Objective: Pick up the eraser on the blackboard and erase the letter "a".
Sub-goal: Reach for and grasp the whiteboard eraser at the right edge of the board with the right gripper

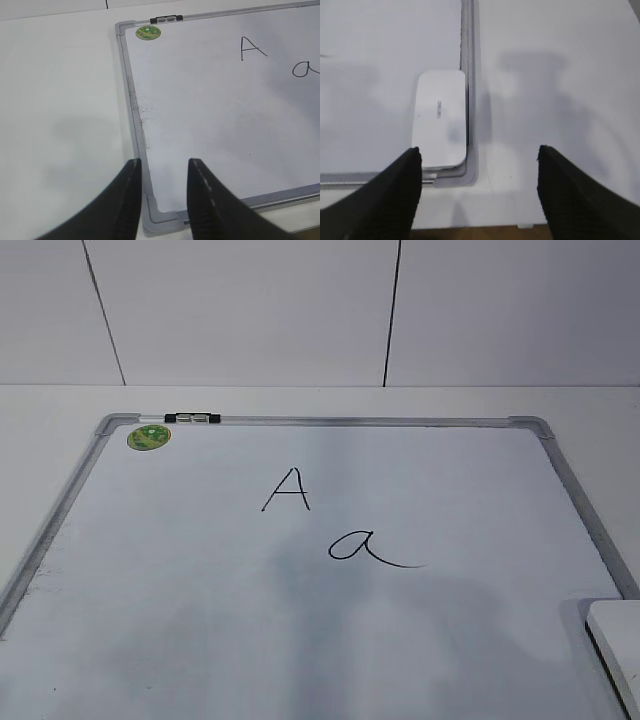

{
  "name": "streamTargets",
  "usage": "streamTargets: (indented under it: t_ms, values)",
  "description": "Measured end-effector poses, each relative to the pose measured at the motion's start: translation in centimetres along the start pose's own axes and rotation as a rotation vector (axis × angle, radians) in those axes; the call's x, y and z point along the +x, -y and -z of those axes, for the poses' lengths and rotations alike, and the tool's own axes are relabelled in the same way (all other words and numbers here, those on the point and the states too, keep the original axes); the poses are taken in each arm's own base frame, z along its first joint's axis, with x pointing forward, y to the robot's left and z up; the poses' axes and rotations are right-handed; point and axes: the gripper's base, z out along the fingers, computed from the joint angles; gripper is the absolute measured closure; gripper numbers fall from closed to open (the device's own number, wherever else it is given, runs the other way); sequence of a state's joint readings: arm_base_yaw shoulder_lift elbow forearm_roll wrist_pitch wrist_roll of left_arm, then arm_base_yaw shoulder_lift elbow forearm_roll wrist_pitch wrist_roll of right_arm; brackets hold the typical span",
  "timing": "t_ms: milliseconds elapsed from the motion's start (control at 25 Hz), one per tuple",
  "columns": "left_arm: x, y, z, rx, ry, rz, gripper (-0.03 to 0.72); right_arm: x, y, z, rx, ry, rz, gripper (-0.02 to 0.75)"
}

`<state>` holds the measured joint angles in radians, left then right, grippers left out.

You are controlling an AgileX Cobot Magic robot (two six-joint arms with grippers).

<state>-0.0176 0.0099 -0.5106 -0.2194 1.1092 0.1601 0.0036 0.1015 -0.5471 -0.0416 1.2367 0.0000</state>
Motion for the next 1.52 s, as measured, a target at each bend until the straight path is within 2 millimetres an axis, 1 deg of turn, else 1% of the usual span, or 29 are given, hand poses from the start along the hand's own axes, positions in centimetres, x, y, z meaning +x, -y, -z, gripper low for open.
streamTargets:
  t_ms: [160,280,520,680,760,920,1040,1240,1520]
  values:
    - [0.0,0.0,0.0,0.0,0.0,0.0,0.453,-1.8,0.0,-0.8,-0.002,-0.125,0.011,0.164]
    - [0.0,0.0,0.0,0.0,0.0,0.0,0.453,-3.5,-0.1,-1.6,-0.01,-0.201,0.013,0.164]
    - [0.0,0.0,0.0,0.0,0.0,0.0,0.453,-6.4,-0.7,-4.1,-0.069,-0.365,-0.009,0.164]
    - [0.0,0.0,0.0,0.0,0.0,0.0,0.453,-7.8,-1.6,-5.9,-0.166,-0.458,-0.017,0.164]
    - [0.0,0.0,0.0,0.0,0.0,0.0,0.453,-8.1,-2.1,-7.2,-0.214,-0.518,-0.028,0.164]
    - [0.0,0.0,0.0,0.0,0.0,0.0,0.453,-8.5,-2.4,-9.8,-0.235,-0.634,-0.045,0.164]
    - [0.0,0.0,0.0,0.0,0.0,0.0,0.453,-8.5,-2.4,-11.1,-0.235,-0.692,-0.051,0.164]
    - [0.0,0.0,0.0,0.0,0.0,0.0,0.453,-8.4,-2.5,-12.4,-0.235,-0.748,-0.058,0.164]
    - [0.0,0.0,0.0,0.0,0.0,0.0,0.453,-9.0,-2.5,-13.1,-0.23,-0.68,-0.067,0.164]
